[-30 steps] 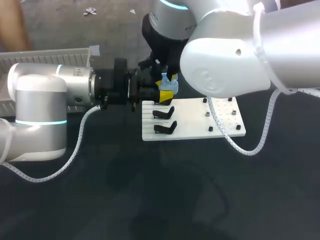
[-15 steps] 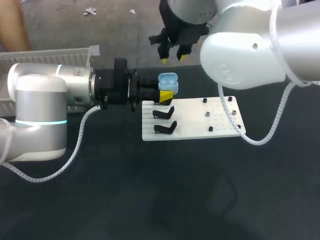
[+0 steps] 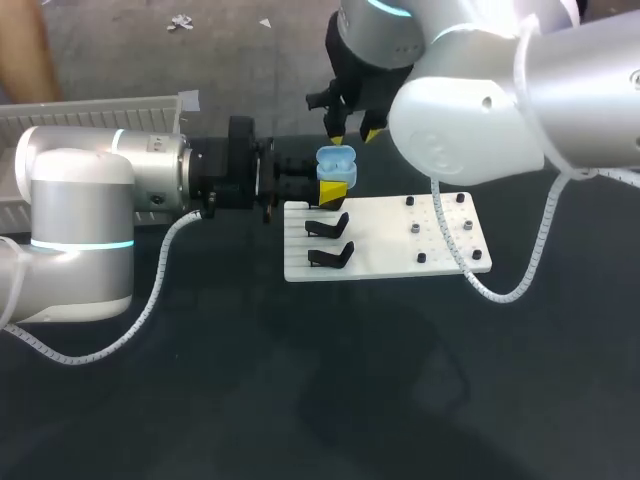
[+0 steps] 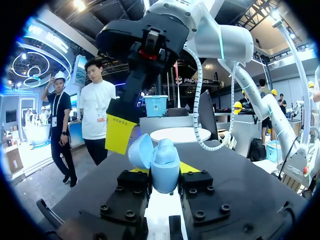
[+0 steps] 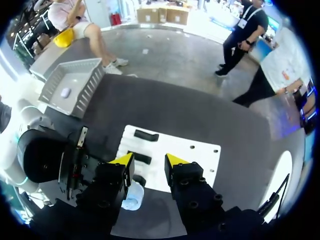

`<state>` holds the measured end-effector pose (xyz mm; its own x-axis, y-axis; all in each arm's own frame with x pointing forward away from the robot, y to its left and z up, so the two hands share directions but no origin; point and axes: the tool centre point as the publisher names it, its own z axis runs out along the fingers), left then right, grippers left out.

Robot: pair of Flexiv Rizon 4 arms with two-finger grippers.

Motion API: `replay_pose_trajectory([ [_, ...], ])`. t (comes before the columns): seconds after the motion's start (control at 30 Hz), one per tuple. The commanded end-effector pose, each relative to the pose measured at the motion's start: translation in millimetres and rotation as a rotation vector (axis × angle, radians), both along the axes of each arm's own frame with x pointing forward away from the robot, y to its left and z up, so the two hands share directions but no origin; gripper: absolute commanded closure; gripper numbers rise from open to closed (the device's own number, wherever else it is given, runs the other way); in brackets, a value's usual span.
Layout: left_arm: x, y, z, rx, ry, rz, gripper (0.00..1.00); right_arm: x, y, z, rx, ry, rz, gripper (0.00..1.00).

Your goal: Pick up each earbud case from the left stands, insert the matching earbuds, close the lid, and place the case in the box.

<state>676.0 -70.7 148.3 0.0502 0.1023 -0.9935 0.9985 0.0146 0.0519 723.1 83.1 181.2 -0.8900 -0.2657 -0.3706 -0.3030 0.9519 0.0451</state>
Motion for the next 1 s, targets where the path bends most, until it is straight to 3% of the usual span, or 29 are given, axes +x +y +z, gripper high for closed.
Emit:
replay_pose_trajectory([
  [0.03, -1.7, -0.5, -0.7, -0.003, -0.004, 0.007, 1.00, -14.1, -3.1, 4.4, 0.001, -0.004, 0.006, 0.61],
  [0.37, -1.7, -0.5, -0.7, -0.003, -0.004, 0.007, 1.00, -29.6, 0.7, 3.8, 0.013, 0.005, 0.021, 0.60],
  [0.47, -1.7, -0.5, -0.7, -0.003, -0.004, 0.007, 1.00, -24.8, -4.9, 13.0, 0.051, -0.047, -0.033, 0.60],
  [0.53, -1.7, -0.5, -0.7, -0.003, -0.004, 0.007, 1.00, -20.0, -15.7, 20.6, 0.102, -0.077, -0.099, 0.48],
  [0.6, 2.3, 10.3, 5.4, -0.004, -0.021, 0.027, 1.00, -18.3, -28.6, 24.6, 0.152, -0.098, -0.159, 0.49],
  [0.67, 8.1, 23.4, 11.9, -0.006, -0.036, 0.053, 1.00, -19.0, -40.2, 24.2, 0.190, -0.112, -0.202, 0.40],
  [0.7, 11.4, 31.2, 15.7, -0.002, -0.048, 0.069, 1.00, -19.8, -45.0, 23.1, 0.201, -0.120, -0.226, 0.05],
  [0.73, 14.7, 38.6, 18.7, -0.002, -0.057, 0.084, 1.00, -21.4, -49.0, 21.2, 0.206, -0.118, -0.238, 0.00],
  [0.8, 22.1, 55.2, 24.8, -0.005, -0.074, 0.123, 1.00, -25.4, -55.2, 17.2, 0.221, -0.127, -0.269, 0.00],
  [1.0, 46.0, 112.1, 39.2, 0.029, -0.132, 0.248, 1.00, -37.9, -65.2, -5.7, 0.233, -0.059, -0.333, 0.00],
])
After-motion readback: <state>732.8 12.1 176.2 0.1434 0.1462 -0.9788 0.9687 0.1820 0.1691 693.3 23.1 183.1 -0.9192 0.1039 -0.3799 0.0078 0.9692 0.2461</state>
